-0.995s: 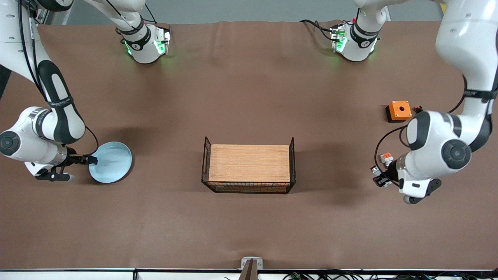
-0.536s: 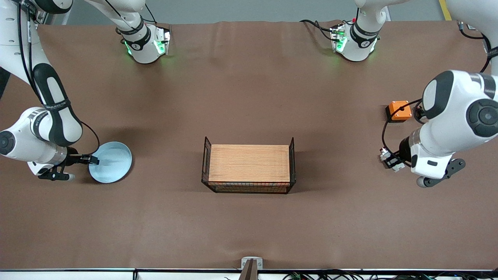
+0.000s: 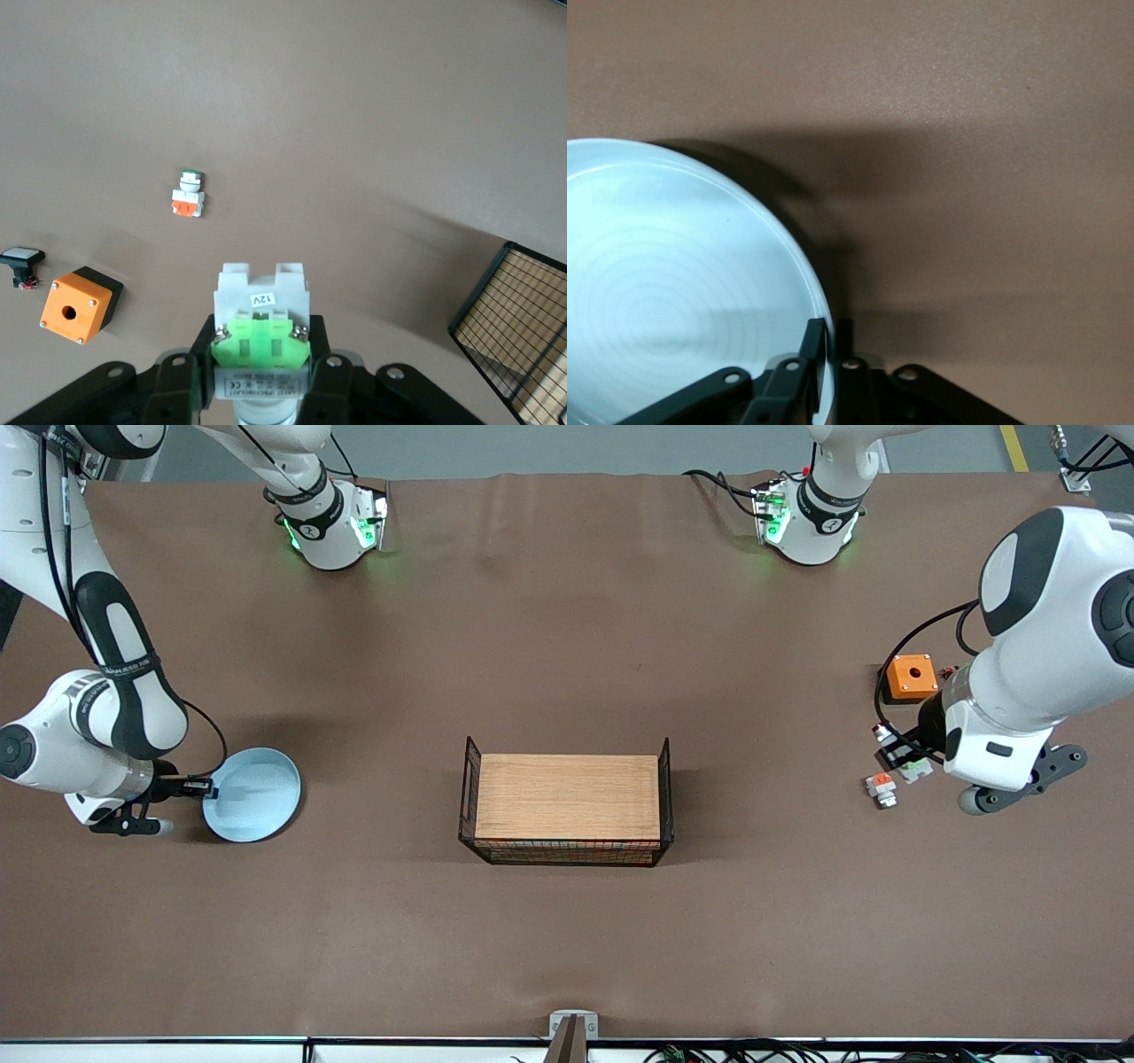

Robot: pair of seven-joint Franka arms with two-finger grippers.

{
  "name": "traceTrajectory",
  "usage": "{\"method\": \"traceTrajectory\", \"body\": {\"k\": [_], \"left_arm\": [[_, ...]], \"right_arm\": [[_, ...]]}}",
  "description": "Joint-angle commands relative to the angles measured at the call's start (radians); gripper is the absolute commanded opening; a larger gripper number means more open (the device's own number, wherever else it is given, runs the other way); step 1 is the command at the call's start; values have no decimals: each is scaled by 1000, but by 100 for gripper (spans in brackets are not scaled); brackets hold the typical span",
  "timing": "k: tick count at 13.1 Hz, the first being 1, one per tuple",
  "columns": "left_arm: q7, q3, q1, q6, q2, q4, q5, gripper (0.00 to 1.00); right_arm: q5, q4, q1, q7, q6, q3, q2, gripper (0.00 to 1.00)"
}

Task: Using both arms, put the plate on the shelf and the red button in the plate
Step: 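Lift the blue plate with the right gripper and carry it toward the basket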

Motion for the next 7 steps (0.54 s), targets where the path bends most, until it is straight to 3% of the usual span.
{"method": "traceTrajectory", "body": {"k": [1,5,7], "left_arm": [[16,-8,9,-50,-33,8,-60,0],[14,-13,8,-90,-36,37,-142,0],[14,-13,9,-90,-42,37,-163,0]], "right_arm": [[33,12,-18,-38,-31,18,8,1],[64,13,-14,-46,-98,18,-10,1],[89,13,-12,-29,-202,18,-53,1]]}}
